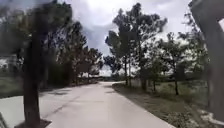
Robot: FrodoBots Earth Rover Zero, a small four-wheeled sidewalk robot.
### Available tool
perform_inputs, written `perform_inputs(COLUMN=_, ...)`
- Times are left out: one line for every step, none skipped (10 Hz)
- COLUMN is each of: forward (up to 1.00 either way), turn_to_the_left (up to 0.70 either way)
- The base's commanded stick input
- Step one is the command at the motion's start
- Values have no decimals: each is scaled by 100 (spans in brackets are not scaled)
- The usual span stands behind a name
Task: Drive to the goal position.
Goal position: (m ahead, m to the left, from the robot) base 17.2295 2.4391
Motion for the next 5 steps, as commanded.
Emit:
perform_inputs(forward=85, turn_to_the_left=23)
perform_inputs(forward=85, turn_to_the_left=31)
perform_inputs(forward=85, turn_to_the_left=34)
perform_inputs(forward=85, turn_to_the_left=34)
perform_inputs(forward=85, turn_to_the_left=34)
